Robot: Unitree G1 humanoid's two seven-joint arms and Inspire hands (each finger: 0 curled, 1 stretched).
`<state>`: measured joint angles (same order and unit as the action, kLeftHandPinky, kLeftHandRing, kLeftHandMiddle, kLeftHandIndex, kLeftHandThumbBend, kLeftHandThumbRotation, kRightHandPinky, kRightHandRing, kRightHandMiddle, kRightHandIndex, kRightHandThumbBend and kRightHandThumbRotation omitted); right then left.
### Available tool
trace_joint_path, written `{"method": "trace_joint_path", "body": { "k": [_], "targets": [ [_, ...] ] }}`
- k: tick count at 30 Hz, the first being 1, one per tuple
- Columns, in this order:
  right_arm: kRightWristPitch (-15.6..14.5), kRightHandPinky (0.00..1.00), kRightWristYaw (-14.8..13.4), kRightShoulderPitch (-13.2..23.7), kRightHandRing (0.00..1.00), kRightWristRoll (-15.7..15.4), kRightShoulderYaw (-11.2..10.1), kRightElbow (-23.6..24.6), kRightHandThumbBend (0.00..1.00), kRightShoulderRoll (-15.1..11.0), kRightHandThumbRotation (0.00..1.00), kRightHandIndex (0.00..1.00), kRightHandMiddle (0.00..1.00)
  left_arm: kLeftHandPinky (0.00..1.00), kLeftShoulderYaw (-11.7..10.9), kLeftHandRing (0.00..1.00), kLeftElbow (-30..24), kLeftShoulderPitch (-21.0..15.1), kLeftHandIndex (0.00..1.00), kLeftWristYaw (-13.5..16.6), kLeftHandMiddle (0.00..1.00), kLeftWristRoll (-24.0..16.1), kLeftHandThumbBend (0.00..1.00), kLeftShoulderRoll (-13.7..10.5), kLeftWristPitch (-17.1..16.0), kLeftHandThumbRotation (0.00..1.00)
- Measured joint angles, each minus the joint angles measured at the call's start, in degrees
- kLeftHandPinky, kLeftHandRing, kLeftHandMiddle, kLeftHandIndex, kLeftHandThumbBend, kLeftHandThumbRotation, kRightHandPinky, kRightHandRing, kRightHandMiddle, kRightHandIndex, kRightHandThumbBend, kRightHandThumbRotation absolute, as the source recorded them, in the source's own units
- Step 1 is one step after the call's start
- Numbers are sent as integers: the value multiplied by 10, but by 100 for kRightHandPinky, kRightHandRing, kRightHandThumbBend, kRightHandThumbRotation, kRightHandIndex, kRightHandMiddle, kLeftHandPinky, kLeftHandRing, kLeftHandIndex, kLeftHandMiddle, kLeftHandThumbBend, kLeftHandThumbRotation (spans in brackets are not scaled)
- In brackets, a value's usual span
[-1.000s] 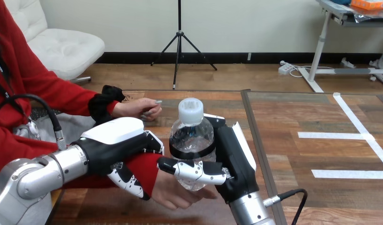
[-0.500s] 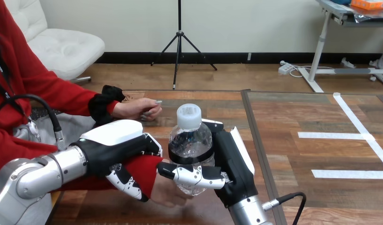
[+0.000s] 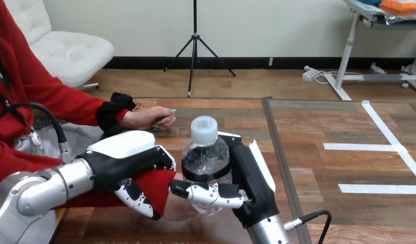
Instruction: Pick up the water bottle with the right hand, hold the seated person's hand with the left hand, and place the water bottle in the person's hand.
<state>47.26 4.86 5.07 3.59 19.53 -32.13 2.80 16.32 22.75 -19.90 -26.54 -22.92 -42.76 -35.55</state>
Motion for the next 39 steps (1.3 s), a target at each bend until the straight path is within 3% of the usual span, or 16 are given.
{"method": "trace_joint_path", "body": {
  "k": [6,9,11,15,19,27,39],
  "targets": [
    [4,19,1,0,25,3,3,-1,75,-1,0,29,30,37,0,41,0,0,49,-1,46,0,71,0,0,0],
    [4,20,3,0,25,7,5,-1,75,-1,0,29,29,39,0,42,0,0,51,-1,47,2,81,-1,0,0],
    [4,20,5,0,25,11,6,-1,75,-1,0,29,29,40,-1,43,0,0,52,-2,49,5,88,-1,0,3],
    [4,20,13,0,25,22,8,-1,76,-1,0,29,29,41,-2,44,0,0,54,-7,50,16,92,-1,0,7],
    [4,20,23,0,25,36,9,-1,74,-2,0,29,29,42,-4,46,0,0,56,-14,52,27,97,-1,-1,20],
    [4,21,37,0,25,59,9,-1,73,-2,0,30,29,44,-10,49,-6,0,60,-32,55,52,100,-1,-1,32],
    [4,20,62,0,24,90,9,-2,73,-2,0,30,28,44,-19,51,-33,0,63,-56,58,84,100,-1,0,40]
  ]
}}
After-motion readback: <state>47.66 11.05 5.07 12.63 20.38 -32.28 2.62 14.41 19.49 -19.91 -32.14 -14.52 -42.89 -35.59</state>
